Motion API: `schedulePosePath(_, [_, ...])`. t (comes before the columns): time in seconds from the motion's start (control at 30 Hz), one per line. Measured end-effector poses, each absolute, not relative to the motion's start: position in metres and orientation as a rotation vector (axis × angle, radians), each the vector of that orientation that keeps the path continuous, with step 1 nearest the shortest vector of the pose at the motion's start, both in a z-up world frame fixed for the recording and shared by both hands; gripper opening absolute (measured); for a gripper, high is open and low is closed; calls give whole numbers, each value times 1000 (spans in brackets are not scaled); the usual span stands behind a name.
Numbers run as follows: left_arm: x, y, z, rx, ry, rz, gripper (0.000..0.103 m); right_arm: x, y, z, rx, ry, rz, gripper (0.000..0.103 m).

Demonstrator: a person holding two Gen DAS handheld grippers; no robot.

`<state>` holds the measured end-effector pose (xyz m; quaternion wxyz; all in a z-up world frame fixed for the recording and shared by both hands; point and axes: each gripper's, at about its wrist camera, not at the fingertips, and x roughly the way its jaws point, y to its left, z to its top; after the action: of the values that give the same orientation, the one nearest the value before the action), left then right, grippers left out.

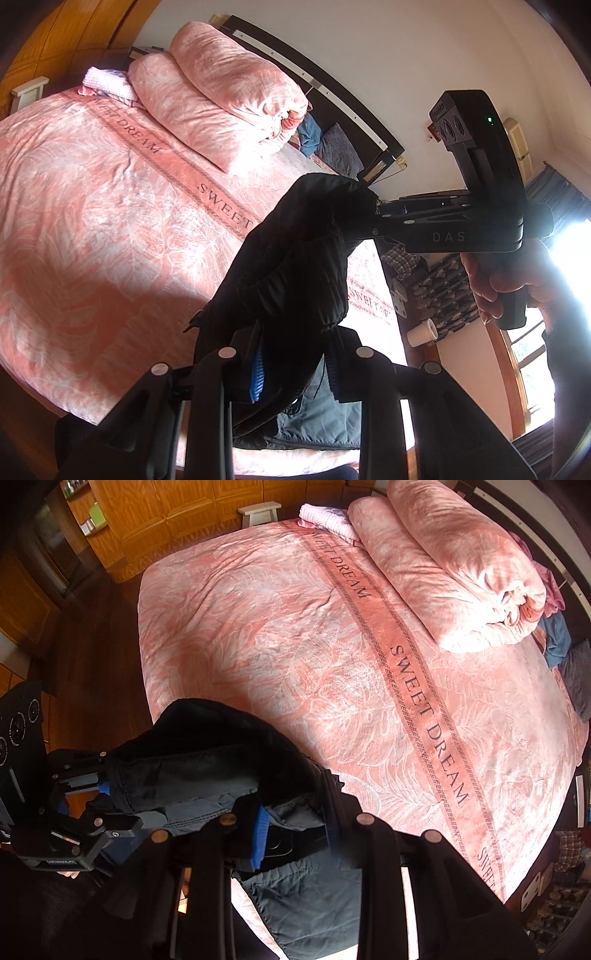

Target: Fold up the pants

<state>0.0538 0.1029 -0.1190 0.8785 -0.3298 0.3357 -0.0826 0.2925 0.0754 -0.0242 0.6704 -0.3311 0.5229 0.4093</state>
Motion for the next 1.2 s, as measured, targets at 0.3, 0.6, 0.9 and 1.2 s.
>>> schedulePosePath(0.3, [59, 60, -110, -624, 724, -205, 26, 290, 30, -20, -716, 1178, 877, 24])
schedulePosePath(0.6, [61, 14, -103, -553, 739, -241, 26, 288, -16, -19, -681, 1171, 843, 23])
schedulePosePath(0.9, [68, -31, -99, -484, 756, -293, 26, 289, -64, -21, -633, 1177, 807, 22])
schedulePosePath(1.2, [77, -72, -103, -426, 789, -346, 26, 292, -108, -32, -595, 1191, 772, 21])
